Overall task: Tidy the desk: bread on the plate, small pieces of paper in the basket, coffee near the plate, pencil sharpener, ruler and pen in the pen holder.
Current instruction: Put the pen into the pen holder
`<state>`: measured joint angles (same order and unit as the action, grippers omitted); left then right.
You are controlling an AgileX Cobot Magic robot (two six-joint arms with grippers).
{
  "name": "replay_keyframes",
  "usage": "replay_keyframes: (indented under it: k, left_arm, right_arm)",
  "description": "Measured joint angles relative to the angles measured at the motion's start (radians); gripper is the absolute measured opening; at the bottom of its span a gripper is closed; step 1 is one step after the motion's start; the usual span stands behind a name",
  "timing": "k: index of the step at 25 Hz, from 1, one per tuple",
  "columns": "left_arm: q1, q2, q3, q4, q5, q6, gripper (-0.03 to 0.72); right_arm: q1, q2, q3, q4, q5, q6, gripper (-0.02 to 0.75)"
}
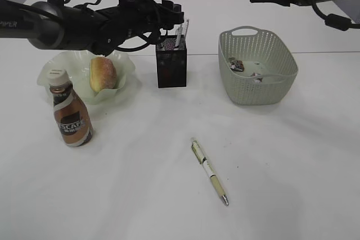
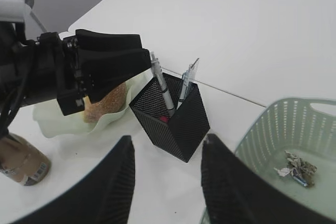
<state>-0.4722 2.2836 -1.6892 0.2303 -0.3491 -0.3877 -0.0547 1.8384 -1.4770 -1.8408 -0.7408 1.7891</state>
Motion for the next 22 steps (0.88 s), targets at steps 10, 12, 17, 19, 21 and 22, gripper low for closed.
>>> replay_keyframes:
  k: [10,12,17,19,21,22]
  left_arm:
    - [0.000,-0.006,0.000,0.000,0.020,0.000,0.400]
    - [0.000,-0.016,0.000,0.000,0.025,0.000,0.400]
    - [0.000,-0.042,0.000,0.000,0.028,0.000,0.400]
    - [0.000,-0.044,0.000,0.000,0.028,0.000,0.400]
    - [0.000,-0.044,0.000,0.008,0.029,0.000,0.400]
    - [0.000,-0.044,0.000,0.017,0.030,0.000,0.400]
  right_arm:
    - [0.000,0.000,0.000,0.000,0.040,0.048,0.314]
    - [0.000,0.000,0.000,0.000,0.046,0.064,0.329]
    - [0.000,0.000,0.000,0.000,0.047,0.040,0.516]
    - [0.000,0.000,0.000,0.000,0.043,-0.023,0.565]
    - [0.000,0.000,0.000,0.000,0.032,-0.128,0.582]
    - [0.000,0.000,0.000,0.000,0.022,-0.173,0.585]
